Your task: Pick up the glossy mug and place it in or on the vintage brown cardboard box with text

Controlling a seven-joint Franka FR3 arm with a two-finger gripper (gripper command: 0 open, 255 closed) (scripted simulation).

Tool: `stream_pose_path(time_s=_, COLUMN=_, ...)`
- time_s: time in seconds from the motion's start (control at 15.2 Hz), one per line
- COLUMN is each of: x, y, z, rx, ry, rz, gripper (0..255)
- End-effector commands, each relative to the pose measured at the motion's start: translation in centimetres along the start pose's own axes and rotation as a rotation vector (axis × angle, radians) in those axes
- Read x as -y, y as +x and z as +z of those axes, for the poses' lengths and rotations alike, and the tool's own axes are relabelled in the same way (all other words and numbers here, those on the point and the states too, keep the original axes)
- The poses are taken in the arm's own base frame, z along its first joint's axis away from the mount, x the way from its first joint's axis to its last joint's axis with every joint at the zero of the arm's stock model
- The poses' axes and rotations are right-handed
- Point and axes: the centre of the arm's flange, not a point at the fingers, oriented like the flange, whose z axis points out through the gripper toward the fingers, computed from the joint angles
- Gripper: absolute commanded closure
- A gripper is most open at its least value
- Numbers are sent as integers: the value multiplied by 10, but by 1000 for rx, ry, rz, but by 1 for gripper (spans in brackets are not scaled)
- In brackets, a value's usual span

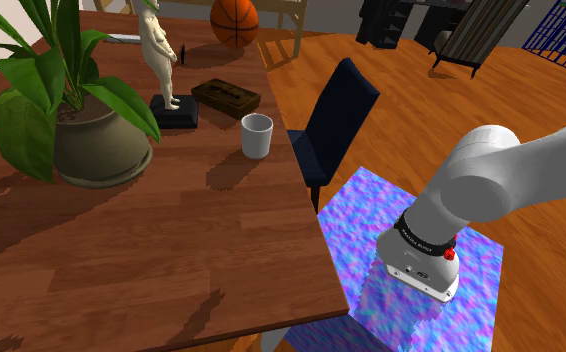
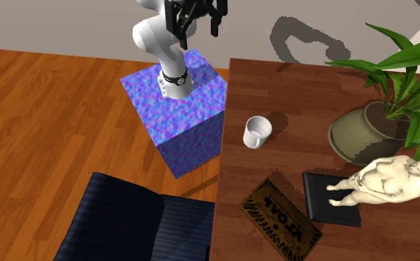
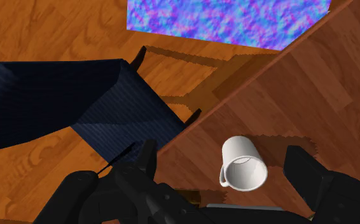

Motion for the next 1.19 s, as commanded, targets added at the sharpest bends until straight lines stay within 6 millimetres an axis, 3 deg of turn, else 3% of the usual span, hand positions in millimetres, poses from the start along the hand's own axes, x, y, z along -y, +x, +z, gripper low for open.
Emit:
stream_pose_path(time_s=0.0, x=0, y=0, z=0, rx=0, ry=0, rz=0, gripper=0)
stream_pose_path(time_s=1.12, x=99, y=112, z=166, rx=-14, ry=-8, rz=-15, gripper=0)
